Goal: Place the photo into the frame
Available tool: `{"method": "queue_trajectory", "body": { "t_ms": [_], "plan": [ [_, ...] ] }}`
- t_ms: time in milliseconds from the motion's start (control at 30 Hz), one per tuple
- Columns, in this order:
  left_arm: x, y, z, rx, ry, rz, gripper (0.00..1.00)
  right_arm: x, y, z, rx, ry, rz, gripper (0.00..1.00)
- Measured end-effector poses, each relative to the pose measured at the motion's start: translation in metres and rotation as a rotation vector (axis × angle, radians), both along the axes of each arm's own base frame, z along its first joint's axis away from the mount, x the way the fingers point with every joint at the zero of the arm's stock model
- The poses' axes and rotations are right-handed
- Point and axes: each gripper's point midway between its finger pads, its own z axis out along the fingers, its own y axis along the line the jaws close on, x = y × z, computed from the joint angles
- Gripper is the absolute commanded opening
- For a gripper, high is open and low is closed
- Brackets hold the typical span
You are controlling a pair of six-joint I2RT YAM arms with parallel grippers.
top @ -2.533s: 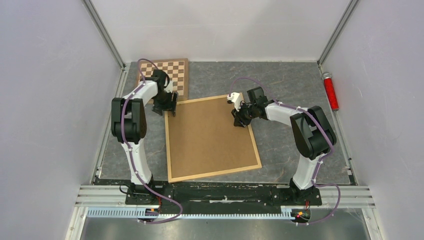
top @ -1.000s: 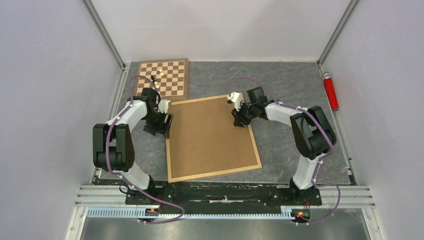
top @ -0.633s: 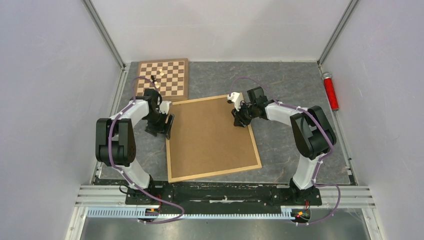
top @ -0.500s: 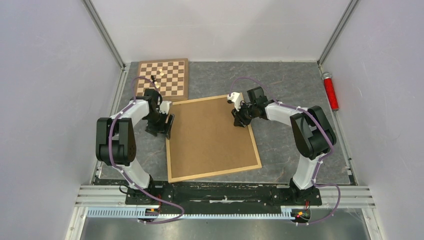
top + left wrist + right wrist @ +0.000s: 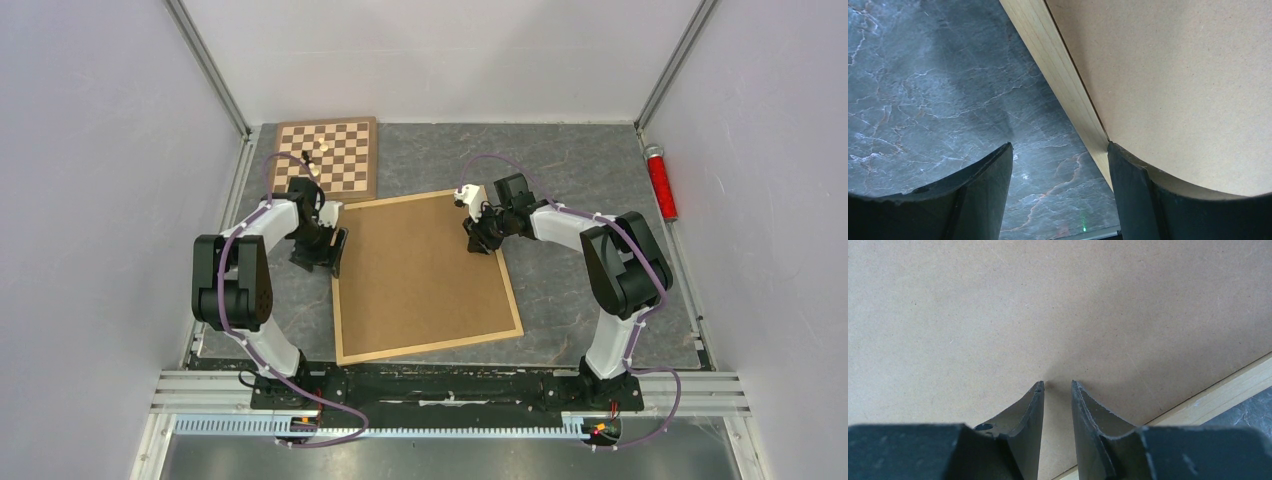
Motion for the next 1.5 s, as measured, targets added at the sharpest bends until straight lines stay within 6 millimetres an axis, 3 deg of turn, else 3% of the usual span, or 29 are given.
{"method": "queue_trajectory", "body": {
  "t_ms": [1133,1500],
  "plan": [
    [-0.001,-0.009,-0.009,-0.028,0.026,-0.008,0.75,0.000,0.000,0.000,0.000,0.001,-0.003,0.29],
    [0.003,-0.025,-0.004,-0.108,0.005,-0.010,0.76,0.000,0.000,0.000,0.000,0.001,-0.003,0.29]
  ]
}}
